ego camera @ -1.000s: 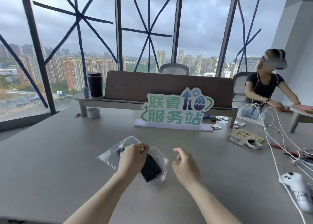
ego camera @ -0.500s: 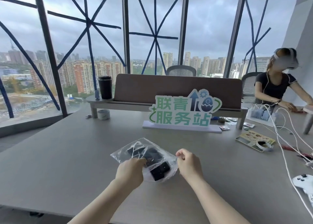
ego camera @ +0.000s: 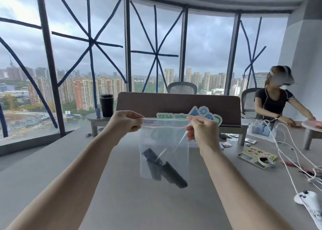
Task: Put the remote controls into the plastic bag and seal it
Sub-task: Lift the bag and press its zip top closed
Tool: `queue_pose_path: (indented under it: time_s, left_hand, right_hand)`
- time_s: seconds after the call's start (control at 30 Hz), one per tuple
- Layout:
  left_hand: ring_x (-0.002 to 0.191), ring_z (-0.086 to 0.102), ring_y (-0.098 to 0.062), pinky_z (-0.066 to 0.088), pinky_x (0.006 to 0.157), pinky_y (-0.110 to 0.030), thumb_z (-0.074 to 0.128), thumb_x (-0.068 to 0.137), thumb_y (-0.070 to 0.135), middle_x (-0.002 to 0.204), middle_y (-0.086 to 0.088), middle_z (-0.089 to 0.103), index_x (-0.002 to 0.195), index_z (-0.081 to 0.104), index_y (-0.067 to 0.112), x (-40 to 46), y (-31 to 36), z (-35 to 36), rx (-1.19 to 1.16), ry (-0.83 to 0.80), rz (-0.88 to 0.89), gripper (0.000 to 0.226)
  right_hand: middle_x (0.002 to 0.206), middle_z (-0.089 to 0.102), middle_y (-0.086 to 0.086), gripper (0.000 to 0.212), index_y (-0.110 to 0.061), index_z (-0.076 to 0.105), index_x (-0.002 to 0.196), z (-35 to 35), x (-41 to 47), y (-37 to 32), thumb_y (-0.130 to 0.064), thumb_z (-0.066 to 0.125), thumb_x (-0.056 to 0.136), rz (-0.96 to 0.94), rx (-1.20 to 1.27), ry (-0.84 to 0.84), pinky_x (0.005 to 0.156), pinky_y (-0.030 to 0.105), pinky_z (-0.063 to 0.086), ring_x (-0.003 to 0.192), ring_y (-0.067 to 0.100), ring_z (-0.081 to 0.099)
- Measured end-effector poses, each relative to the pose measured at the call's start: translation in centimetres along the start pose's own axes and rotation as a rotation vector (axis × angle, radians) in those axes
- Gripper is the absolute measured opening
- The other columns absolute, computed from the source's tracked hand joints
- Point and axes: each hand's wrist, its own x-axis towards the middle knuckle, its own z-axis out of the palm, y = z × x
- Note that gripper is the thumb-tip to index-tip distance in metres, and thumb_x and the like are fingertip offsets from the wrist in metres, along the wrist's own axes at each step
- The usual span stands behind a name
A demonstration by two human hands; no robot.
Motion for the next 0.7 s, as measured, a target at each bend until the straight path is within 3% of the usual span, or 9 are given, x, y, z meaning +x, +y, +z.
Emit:
queue_pose_path:
  time_s: [0.13,0.2,0.33,0.5,0.57,0.63,0.7]
  left_hand:
    - [0.085,0.069,-0.017,0.052,0.076,-0.018,0.079,0.071,0.007,0.09,-0.008,0.076,0.093,0.076,0.012,-1.2,-1.4,0.3,0.057,-0.106,-0.009,0.023]
    - [0.077,0.066,-0.012,0.051,0.071,-0.011,0.078,0.07,0.003,0.083,0.001,0.074,0.096,0.074,0.013,-2.2,-2.6,1.0,0.136,-0.084,0.037,0.028]
    - [0.053,0.056,-0.01,0.049,0.051,-0.02,0.074,0.076,0.015,0.064,0.002,0.069,0.08,0.076,0.021,-3.4,-4.0,1.7,0.256,0.083,0.11,0.008]
    - [0.06,0.059,-0.012,0.047,0.048,-0.022,0.072,0.078,0.016,0.071,-0.002,0.071,0.077,0.074,0.015,-4.0,-3.9,2.4,0.067,0.1,0.036,0.002]
    - [0.057,0.06,-0.009,0.048,0.047,-0.019,0.071,0.08,0.014,0.072,-0.002,0.07,0.08,0.073,0.012,-4.2,-3.3,3.2,0.015,0.084,0.024,0.004]
    - [0.054,0.059,-0.006,0.048,0.044,-0.017,0.07,0.08,0.013,0.072,-0.001,0.07,0.08,0.073,0.011,-4.2,-2.5,4.2,-0.01,0.062,0.034,0.003]
    - [0.05,0.058,-0.005,0.048,0.043,-0.018,0.07,0.08,0.011,0.069,0.0,0.069,0.075,0.072,0.014,-4.3,-1.5,5.4,-0.004,0.024,0.063,0.006]
  right_hand:
    - [0.059,0.064,0.01,0.019,-0.004,0.073,0.084,-1.0,-0.1,-0.3,-0.002,0.055,0.089,0.043,-0.016,-0.028,0.039,0.024,0.052,0.039,0.017,0.057]
    - [0.058,0.064,0.009,0.017,-0.002,0.073,0.082,-1.4,-0.2,-0.2,-0.002,0.057,0.088,0.051,-0.041,-0.037,0.043,0.027,0.054,0.041,0.019,0.058]
    - [0.056,0.063,0.009,0.017,0.004,0.073,0.08,-2.5,-0.4,-0.6,-0.001,0.058,0.084,0.035,-0.121,-0.056,0.043,0.03,0.055,0.038,0.018,0.058]
    - [0.053,0.061,0.009,0.017,0.002,0.074,0.076,-4.2,-0.6,-1.8,-0.002,0.058,0.082,0.001,-0.227,-0.055,0.038,0.026,0.051,0.035,0.015,0.055]
    - [0.056,0.064,0.005,0.02,-0.004,0.073,0.068,-4.9,-0.4,-2.0,-0.009,0.057,0.08,-0.091,-0.462,0.009,0.045,0.027,0.048,0.046,0.019,0.059]
    - [0.071,0.068,-0.002,0.02,-0.017,0.073,0.071,-5.2,-0.8,-2.5,-0.021,0.057,0.082,-0.271,-0.777,0.076,0.056,0.028,0.046,0.069,0.021,0.063]
    - [0.09,0.063,-0.007,0.014,-0.028,0.073,0.087,-4.5,-1.7,-3.3,-0.035,0.061,0.084,-0.453,-0.843,-0.047,0.068,0.031,0.045,0.086,0.015,0.059]
